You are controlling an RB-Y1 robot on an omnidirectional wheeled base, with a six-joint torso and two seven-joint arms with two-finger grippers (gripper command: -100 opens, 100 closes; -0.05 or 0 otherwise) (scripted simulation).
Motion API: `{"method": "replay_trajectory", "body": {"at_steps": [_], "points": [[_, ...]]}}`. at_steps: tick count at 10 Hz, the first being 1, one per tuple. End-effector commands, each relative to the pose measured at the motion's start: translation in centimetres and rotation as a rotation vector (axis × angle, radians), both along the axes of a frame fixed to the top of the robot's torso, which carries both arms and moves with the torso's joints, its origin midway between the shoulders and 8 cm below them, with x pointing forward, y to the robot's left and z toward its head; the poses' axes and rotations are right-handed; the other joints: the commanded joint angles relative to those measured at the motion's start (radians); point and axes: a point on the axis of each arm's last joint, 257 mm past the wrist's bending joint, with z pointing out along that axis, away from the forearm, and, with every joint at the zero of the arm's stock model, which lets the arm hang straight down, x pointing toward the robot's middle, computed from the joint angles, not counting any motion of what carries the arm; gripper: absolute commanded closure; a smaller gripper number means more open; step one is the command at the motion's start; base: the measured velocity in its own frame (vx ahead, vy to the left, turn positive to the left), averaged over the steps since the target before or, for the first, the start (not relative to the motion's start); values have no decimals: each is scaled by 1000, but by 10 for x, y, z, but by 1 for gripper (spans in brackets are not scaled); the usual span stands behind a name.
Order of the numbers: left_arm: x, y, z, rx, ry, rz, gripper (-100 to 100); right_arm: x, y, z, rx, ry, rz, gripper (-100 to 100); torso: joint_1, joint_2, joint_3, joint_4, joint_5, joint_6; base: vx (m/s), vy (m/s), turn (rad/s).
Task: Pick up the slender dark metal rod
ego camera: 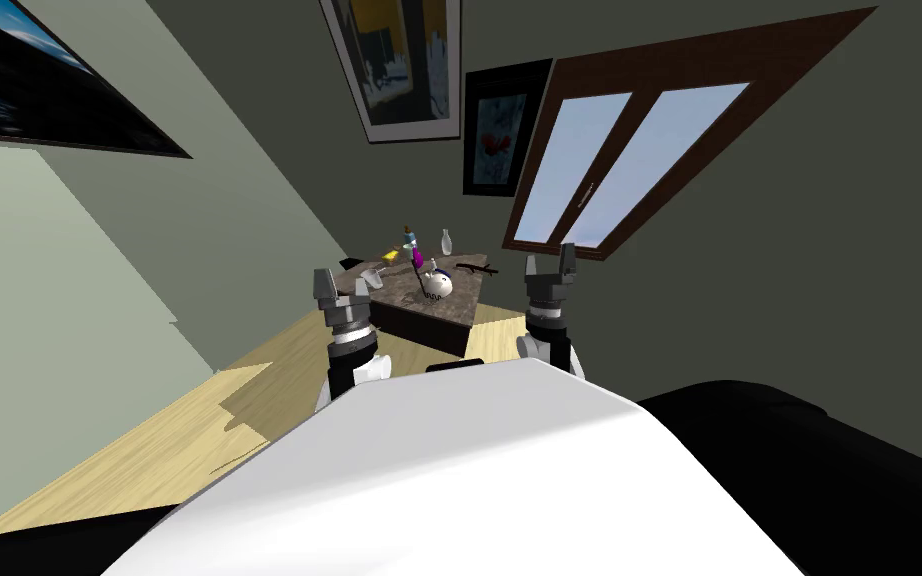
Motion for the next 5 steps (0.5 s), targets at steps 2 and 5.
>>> {"method": "replay_trajectory", "body": {"at_steps": [2,5], "points": [[8,-12,-8,76,24,-38,-100,0,0,0,0,0,0,0,1,0,0,0,0,0,-1,24,-6],[23,-30,-26,179,64,-84,-100,0,0,0,0,0,0,0,5,0,0,0,1,0,2,63,-21]]}}
